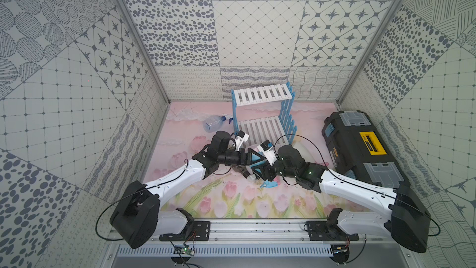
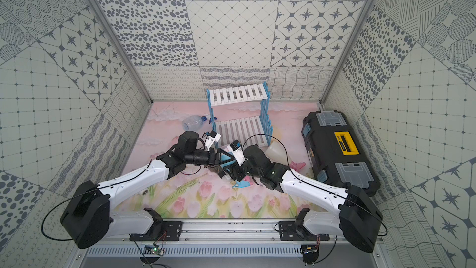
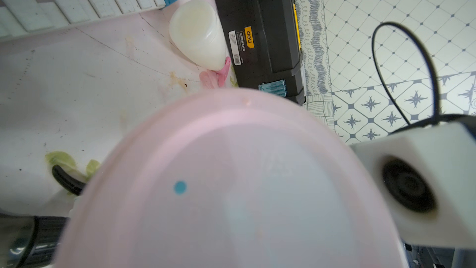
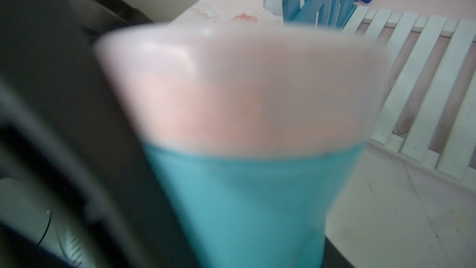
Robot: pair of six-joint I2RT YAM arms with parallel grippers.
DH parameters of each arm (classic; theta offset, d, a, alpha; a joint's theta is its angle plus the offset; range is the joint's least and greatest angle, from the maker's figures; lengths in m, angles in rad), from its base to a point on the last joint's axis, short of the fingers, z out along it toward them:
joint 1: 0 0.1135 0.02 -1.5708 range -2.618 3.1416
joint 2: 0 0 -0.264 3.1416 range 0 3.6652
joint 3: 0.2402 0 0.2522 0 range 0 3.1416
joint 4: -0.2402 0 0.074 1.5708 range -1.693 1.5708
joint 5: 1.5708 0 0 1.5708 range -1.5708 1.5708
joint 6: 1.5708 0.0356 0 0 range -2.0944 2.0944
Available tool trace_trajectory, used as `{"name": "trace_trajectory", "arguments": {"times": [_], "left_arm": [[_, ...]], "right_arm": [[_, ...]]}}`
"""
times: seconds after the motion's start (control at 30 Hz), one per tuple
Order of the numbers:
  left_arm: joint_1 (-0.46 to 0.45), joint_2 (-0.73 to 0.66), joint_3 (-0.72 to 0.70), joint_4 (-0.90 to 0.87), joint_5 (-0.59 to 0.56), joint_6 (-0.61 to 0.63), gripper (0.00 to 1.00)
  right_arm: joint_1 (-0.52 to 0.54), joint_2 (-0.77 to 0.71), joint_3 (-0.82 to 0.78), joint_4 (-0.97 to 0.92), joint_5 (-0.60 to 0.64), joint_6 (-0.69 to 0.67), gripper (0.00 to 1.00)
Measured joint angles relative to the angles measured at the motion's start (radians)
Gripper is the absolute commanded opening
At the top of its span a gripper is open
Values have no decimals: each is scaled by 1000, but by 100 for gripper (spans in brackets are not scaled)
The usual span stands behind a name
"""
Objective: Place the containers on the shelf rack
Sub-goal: 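Pick up a container from the center of the board.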
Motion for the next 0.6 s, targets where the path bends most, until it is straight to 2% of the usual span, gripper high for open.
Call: {"name": "trace_trajectory", "arguments": {"times": [0.03, 0.13, 0.17, 0.4, 0.6], "left_arm": [[0, 0, -5, 11, -3, -3, 73], [0, 0, -21, 47, -15, -23, 68], [0, -1, -27, 60, -19, -35, 68], [0, -33, -34, 109, -53, -98, 65], [0, -49, -85, 224, -155, -243, 64]], "right_arm": [[0, 0, 0, 0, 4, 5, 72], [2, -3, -1, 4, 8, 0, 93], [6, -7, -1, 6, 9, -1, 96], [11, -143, 0, -32, 45, 14, 97], [3, -315, 56, -29, 150, 136, 97]]}}
